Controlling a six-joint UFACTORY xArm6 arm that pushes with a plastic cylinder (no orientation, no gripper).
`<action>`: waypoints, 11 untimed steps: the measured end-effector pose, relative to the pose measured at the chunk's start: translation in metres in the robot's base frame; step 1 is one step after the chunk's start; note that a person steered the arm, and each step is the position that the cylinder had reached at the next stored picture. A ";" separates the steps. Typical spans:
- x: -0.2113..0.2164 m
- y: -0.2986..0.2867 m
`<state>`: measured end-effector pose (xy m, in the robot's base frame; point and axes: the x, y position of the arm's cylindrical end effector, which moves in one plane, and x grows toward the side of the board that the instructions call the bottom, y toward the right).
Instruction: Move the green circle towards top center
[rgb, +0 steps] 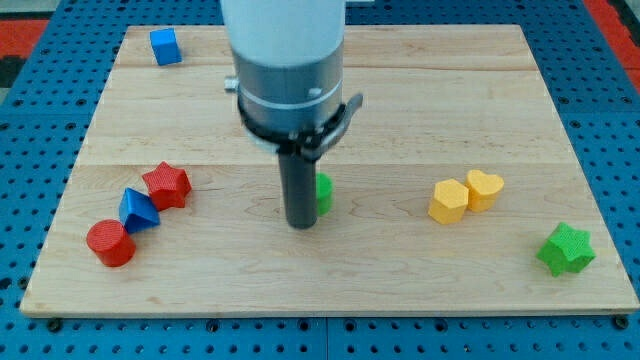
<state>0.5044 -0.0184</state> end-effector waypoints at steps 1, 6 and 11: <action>-0.064 -0.009; -0.065 0.014; -0.094 0.068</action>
